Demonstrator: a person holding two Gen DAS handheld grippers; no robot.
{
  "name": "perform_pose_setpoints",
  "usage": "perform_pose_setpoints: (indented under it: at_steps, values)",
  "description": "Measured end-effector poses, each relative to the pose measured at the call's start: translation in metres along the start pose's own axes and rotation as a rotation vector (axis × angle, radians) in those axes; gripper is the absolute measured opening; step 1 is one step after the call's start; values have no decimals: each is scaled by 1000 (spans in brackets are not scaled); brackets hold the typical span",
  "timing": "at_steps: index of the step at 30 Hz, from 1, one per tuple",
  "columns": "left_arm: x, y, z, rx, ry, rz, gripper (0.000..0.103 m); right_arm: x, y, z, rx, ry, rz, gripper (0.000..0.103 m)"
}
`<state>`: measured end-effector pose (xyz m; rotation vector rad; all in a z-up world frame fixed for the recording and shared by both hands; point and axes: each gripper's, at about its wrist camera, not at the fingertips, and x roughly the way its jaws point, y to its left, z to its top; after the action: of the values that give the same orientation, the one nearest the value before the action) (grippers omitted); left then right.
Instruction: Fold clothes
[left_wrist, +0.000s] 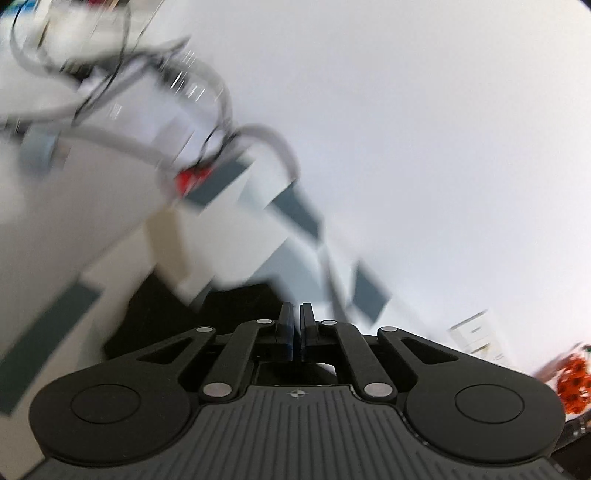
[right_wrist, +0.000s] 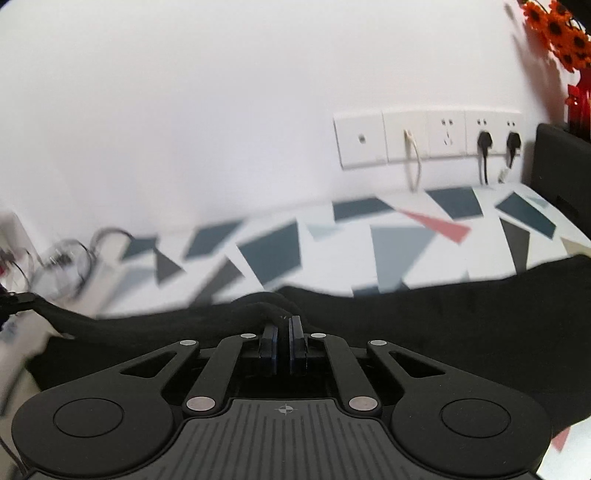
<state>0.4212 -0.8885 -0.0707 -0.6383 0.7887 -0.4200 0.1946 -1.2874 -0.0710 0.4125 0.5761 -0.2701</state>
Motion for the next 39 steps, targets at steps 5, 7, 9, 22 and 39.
perform_pose_setpoints:
  at_steps: [5, 7, 9, 22, 39]
  values:
    - [-18, 14, -17, 34, 3, 43, 4, -2, -7, -15, 35, 127, 43, 6]
    - [-8, 41, -35, -36, 90, 112, 4, 8, -2, -37, -4, 222, 1, 6]
    - [2, 66, -49, -120, 177, 141, 4, 15, 3, -54, -30, 269, -42, 6]
    - [55, 67, -53, -251, 257, 111, 49, 29, -1, -52, 16, 234, -97, 6]
    - [-36, 5, -16, 97, -146, 72, 2, 11, 4, -37, -15, 180, 51, 5]
